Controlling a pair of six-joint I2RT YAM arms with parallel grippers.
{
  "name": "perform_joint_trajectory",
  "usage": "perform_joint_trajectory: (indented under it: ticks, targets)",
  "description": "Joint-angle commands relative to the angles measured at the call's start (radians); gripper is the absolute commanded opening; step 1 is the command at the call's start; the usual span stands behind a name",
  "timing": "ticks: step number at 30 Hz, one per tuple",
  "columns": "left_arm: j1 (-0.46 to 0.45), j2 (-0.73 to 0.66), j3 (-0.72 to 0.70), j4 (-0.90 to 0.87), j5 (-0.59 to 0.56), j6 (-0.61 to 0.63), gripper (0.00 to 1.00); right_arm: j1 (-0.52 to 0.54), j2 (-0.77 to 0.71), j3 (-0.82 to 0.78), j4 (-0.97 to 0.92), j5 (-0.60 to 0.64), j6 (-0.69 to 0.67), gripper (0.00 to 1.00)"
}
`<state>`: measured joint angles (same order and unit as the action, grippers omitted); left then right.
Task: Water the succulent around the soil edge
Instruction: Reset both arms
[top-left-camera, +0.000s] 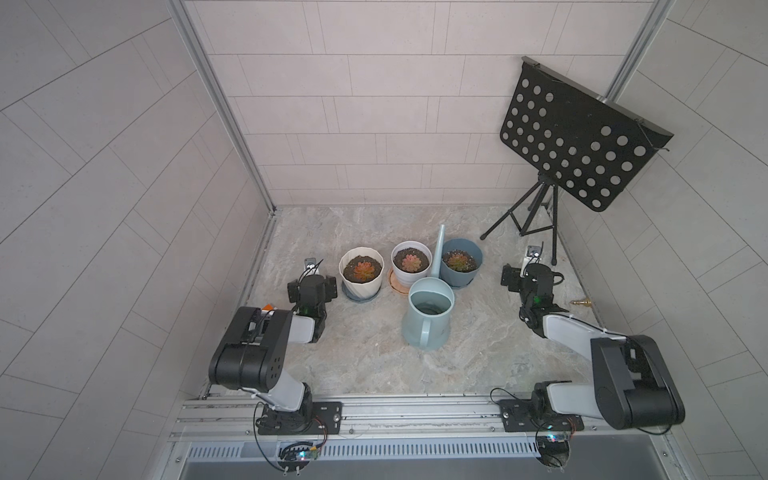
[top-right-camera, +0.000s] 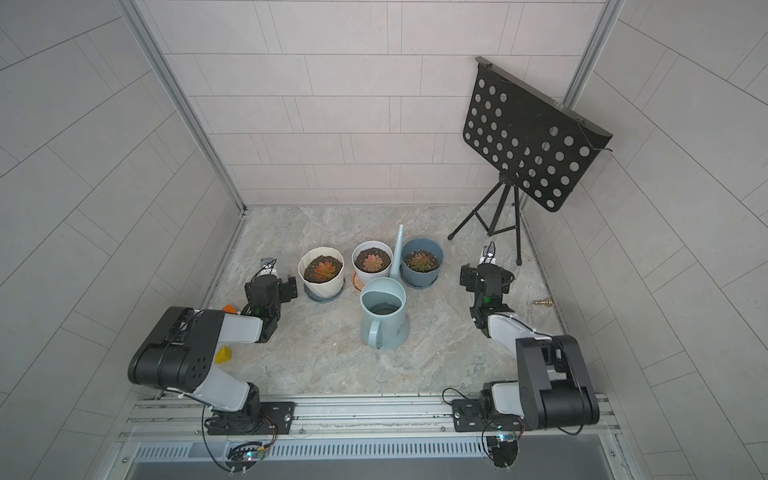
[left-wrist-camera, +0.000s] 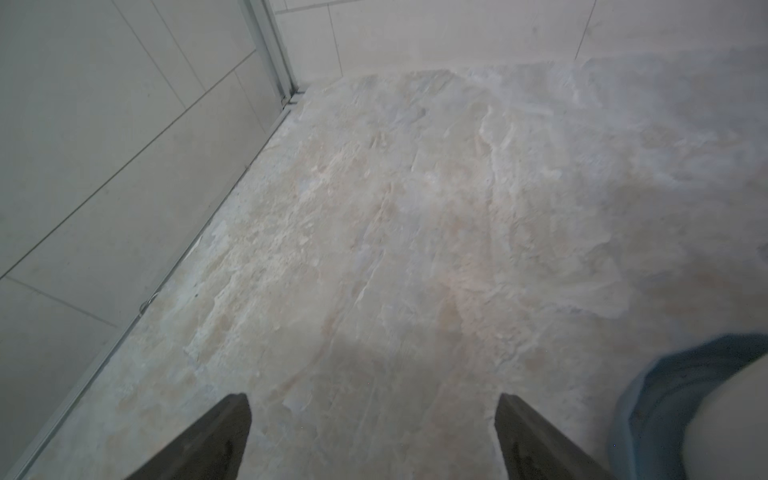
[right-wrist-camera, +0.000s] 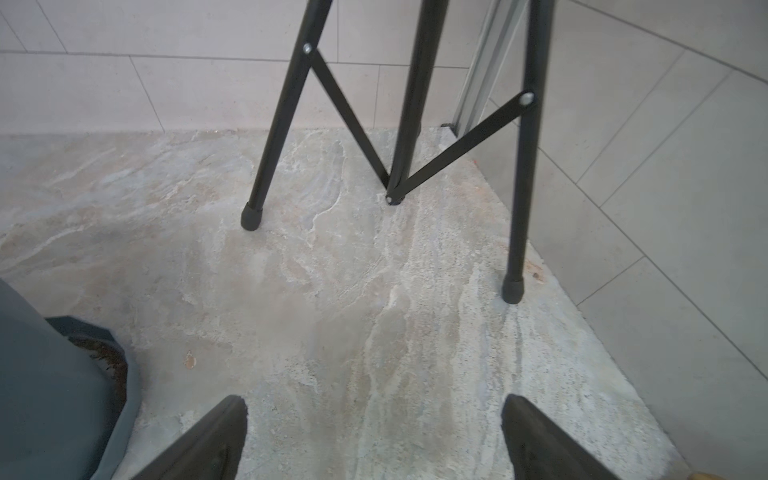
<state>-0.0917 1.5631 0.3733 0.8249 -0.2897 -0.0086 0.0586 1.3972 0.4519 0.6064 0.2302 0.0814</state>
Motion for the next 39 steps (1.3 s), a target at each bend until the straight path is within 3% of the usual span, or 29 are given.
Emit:
perform_joint_trajectory:
  ticks: [1, 2, 4, 6, 9, 11, 13, 16, 19, 22, 39]
  targets:
    - [0.008, -0.049, 0.050, -0.075, 0.057, 0.013, 1.00, 0.107, 0.136, -0.010, 0.214, 0.158, -0.132, 1.00]
    - [0.013, -0.019, 0.036, 0.003, 0.044, 0.009, 1.00, 0.103, 0.127, -0.013, 0.196, 0.198, -0.104, 1.00]
    - [0.018, -0.002, 0.033, 0.030, 0.031, -0.005, 1.00, 0.012, 0.097, -0.087, 0.259, 0.072, -0.017, 0.99]
    - [0.023, -0.038, 0.067, -0.098, 0.032, -0.012, 1.00, -0.044, 0.231, -0.198, 0.658, 0.007, 0.018, 0.99]
    - [0.024, -0.021, 0.049, -0.034, 0.032, -0.014, 1.00, -0.026, 0.122, -0.117, 0.314, -0.023, -0.008, 1.00]
    - [0.034, -0.030, 0.063, -0.071, 0.052, -0.017, 1.00, -0.017, 0.185, -0.110, 0.421, 0.018, -0.012, 1.00]
    - [0.037, -0.029, 0.068, -0.085, 0.058, -0.019, 1.00, -0.006, 0.132, -0.107, 0.323, 0.090, 0.016, 1.00]
    - [0.041, -0.030, 0.068, -0.084, 0.069, -0.021, 1.00, -0.003, 0.192, -0.126, 0.464, 0.094, -0.005, 1.00]
    - [0.043, -0.031, 0.069, -0.087, 0.073, -0.022, 1.00, 0.004, 0.146, -0.096, 0.326, 0.073, -0.003, 1.00]
    - [0.046, -0.032, 0.070, -0.088, 0.079, -0.021, 1.00, 0.011, 0.185, -0.123, 0.447, 0.085, -0.025, 1.00]
    - [0.050, -0.030, 0.071, -0.088, 0.087, -0.023, 1.00, 0.011, 0.178, -0.112, 0.408, 0.075, -0.021, 1.00]
